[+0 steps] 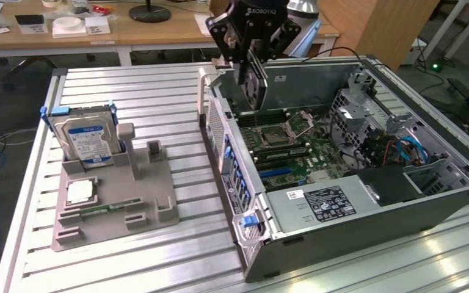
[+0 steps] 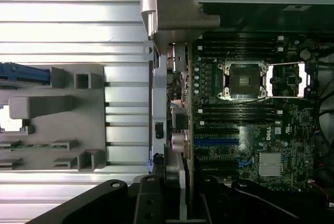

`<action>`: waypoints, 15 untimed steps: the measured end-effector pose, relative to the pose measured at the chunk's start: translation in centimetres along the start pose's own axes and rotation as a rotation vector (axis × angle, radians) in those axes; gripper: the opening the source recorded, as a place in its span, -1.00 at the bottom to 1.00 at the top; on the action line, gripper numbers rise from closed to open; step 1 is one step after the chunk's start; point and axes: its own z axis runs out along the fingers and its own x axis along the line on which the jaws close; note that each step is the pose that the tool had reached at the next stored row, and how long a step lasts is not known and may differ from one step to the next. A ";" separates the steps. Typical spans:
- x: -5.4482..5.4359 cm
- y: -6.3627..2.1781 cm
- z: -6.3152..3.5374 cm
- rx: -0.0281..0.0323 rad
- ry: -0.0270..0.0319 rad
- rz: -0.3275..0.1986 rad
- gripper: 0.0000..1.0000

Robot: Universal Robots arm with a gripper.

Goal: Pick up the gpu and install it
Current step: 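Pick up the gpu and move the gpu toward the slot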

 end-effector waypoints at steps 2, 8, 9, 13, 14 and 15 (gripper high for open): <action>-0.3 0.01 0.00 0.0000 0.0001 0.000 -0.44; -1.4 0.02 0.00 0.0000 0.0001 0.000 -0.44; -1.6 0.03 0.00 0.0001 0.0001 0.000 -0.44; -2.3 0.04 0.00 0.0000 0.0000 0.000 -0.44; -2.5 0.04 0.01 -0.0001 0.0000 0.000 -0.44; -2.7 0.04 0.00 0.0000 0.0001 0.000 -0.44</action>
